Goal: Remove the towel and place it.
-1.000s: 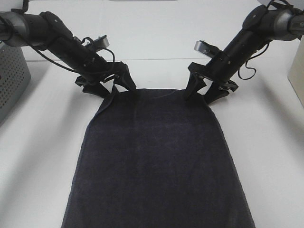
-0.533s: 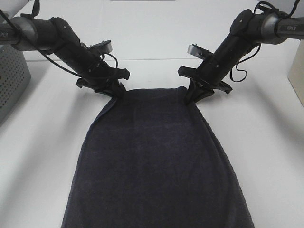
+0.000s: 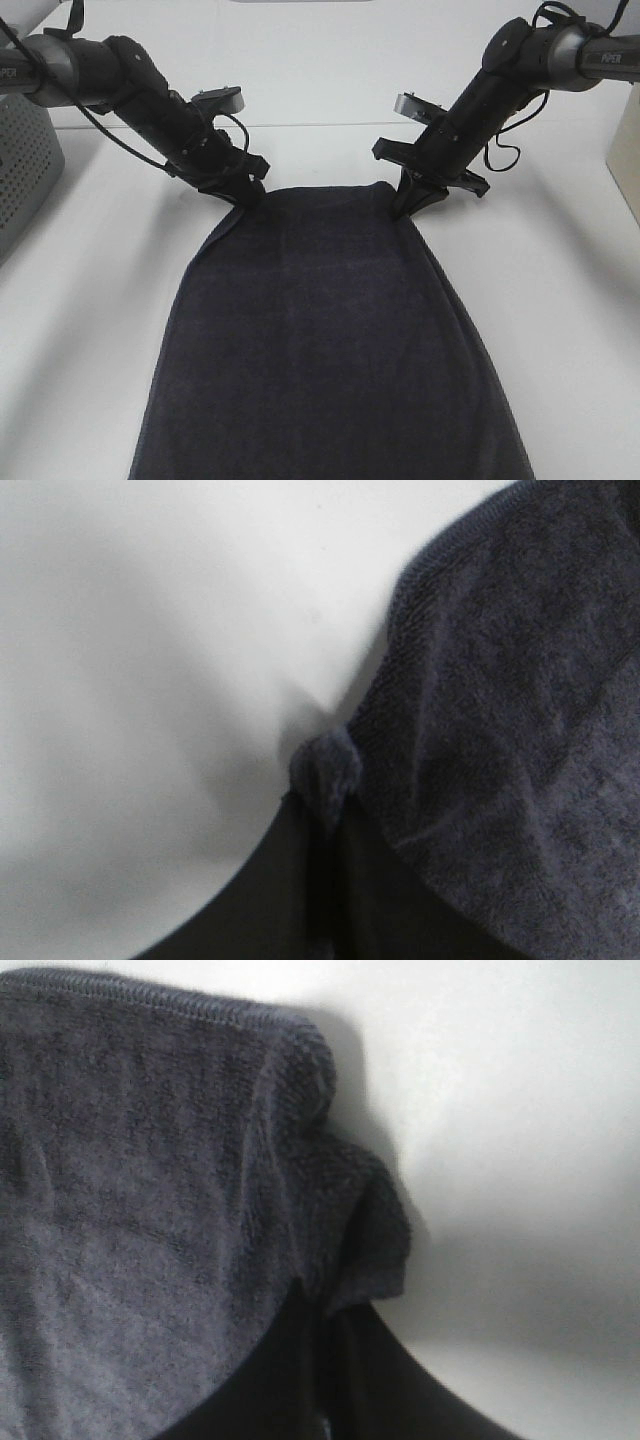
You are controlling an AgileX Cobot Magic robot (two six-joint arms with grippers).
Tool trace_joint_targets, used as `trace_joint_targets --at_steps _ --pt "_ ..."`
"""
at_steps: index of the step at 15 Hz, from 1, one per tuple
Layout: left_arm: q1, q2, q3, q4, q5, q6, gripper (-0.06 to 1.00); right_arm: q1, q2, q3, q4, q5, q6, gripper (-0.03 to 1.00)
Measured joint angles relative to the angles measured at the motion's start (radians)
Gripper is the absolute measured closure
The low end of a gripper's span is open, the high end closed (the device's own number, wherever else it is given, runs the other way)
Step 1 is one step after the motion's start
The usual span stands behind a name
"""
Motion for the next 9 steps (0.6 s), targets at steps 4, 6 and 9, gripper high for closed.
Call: trace_joint_targets --at_steps 4,6,9 --pt "0.000 -0.031 -0.059 0.051 -0.066 0.032 0.91 0.003 -0.029 -0.044 -0.045 -0.070 0.000 0.96" --pt "0.000 -0.036 -0.108 0.051 -0.110 0.061 0.91 0.003 -0.045 -0.072 -0.047 -0.115 0.000 0.96" --pt "0.000 -0.036 -0.159 0.054 -0.212 0.085 0.91 0.003 -0.045 -0.140 -0.047 -0.183 -0.026 0.96"
